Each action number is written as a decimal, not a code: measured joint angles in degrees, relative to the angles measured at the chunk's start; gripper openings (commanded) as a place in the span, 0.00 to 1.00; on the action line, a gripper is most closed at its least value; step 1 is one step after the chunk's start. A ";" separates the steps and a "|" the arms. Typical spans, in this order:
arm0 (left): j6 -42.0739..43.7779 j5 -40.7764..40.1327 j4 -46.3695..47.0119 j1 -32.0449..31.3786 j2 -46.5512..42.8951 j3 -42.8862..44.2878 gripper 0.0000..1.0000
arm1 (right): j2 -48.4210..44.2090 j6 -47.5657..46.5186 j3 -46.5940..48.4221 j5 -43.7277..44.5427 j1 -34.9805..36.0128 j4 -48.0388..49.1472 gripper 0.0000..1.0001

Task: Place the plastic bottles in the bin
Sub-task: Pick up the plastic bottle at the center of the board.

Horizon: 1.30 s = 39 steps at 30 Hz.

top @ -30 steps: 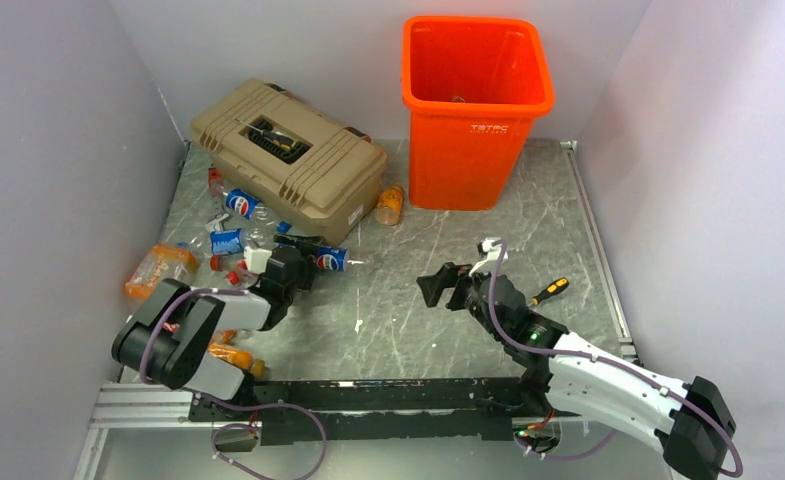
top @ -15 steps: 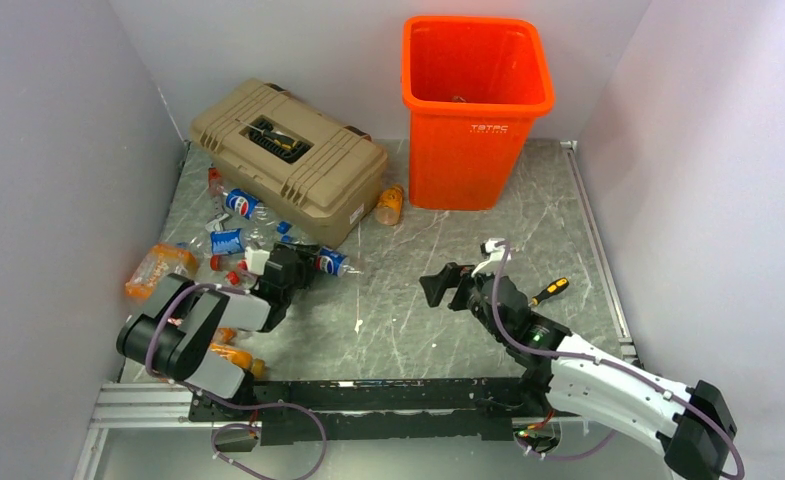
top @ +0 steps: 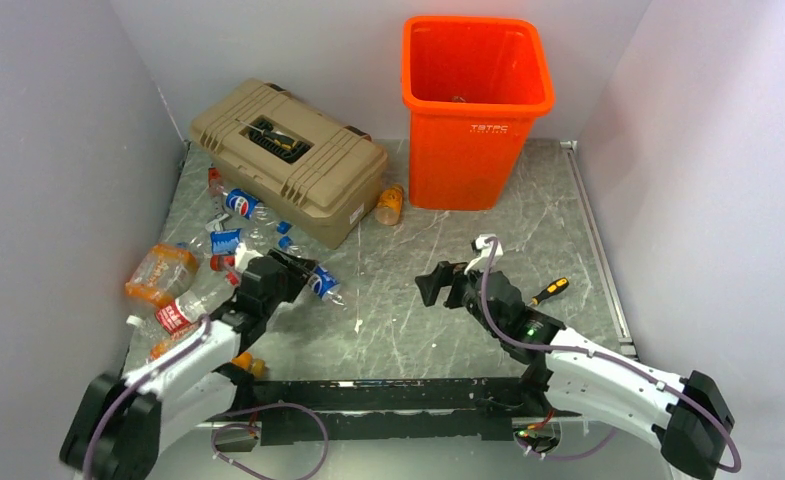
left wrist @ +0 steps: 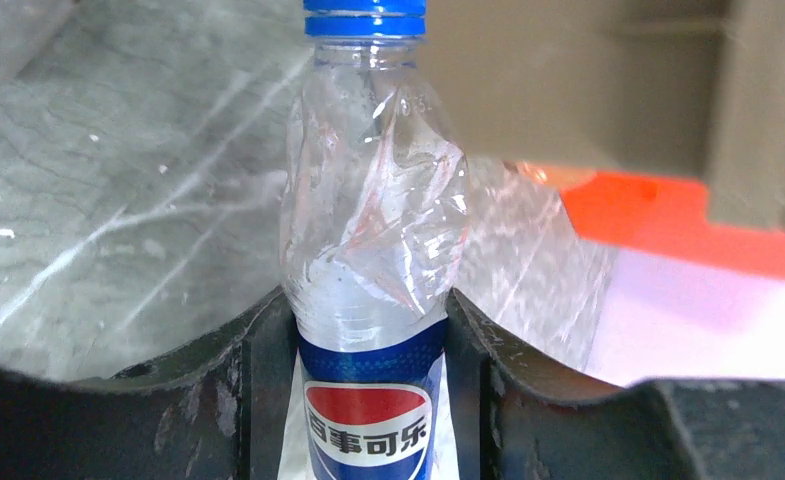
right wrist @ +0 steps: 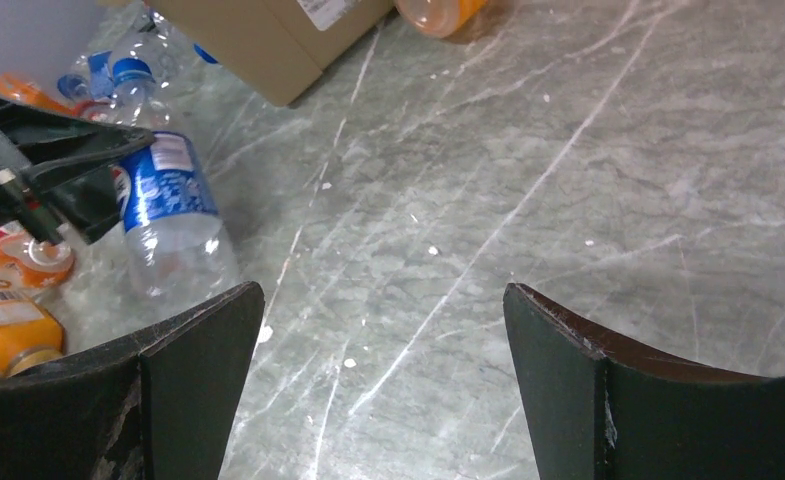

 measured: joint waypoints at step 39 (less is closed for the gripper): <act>69.29 32.54 -26.23 -1.38 -21.79 28.50 0.49 | 6.56 -9.66 14.56 -7.85 0.00 1.95 0.97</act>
